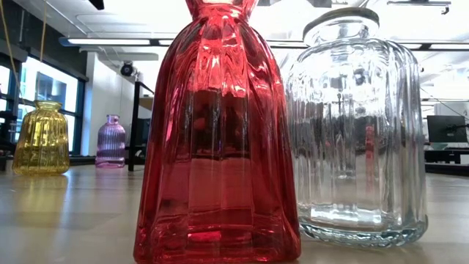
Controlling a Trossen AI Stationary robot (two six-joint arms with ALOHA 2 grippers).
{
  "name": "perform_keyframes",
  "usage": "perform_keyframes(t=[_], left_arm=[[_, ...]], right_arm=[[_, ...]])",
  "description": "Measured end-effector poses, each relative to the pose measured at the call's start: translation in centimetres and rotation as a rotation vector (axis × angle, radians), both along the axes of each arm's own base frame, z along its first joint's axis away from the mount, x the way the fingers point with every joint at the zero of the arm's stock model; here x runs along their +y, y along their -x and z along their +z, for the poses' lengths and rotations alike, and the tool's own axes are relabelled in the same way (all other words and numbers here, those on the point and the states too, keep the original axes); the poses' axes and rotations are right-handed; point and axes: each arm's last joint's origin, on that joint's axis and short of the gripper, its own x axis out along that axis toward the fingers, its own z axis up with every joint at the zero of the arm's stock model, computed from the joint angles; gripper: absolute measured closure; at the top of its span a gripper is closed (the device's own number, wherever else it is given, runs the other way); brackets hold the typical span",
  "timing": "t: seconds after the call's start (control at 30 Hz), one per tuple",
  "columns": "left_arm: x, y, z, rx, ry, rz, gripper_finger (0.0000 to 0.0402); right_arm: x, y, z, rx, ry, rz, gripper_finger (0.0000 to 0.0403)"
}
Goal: Sort vases onto shelf
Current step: Put the right yellow vase on the shelf
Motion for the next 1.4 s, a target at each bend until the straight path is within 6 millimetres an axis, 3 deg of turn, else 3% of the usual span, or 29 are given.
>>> perform_keyframes(t=[0.23, 0.6, 0.97, 1.4], left_arm=[[0.0, 0.0, 0.0, -0.009, 0.017, 0.046, 0.0312], [0.0, -0.2, 0.1, -0.025, 0.017, 0.048, 0.0312], [0.1, -0.2, 0.1, -0.029, -0.004, 0.058, 0.0312], [0.1, -0.2, 0.1, -0.029, -0.004, 0.058, 0.0312]], right_arm=[[0.5, 0.5, -1.7, 0.014, 0.005, -0.022, 0.0320], [2.4, -0.6, -4.7, -0.019, -0.046, -0.014, 0.0320], [4.0, -1.4, -6.2, 0.039, -0.047, 0.018, 0.0320], [3.9, -1.4, -6.6, 0.045, -0.006, -0.011, 0.0320]])
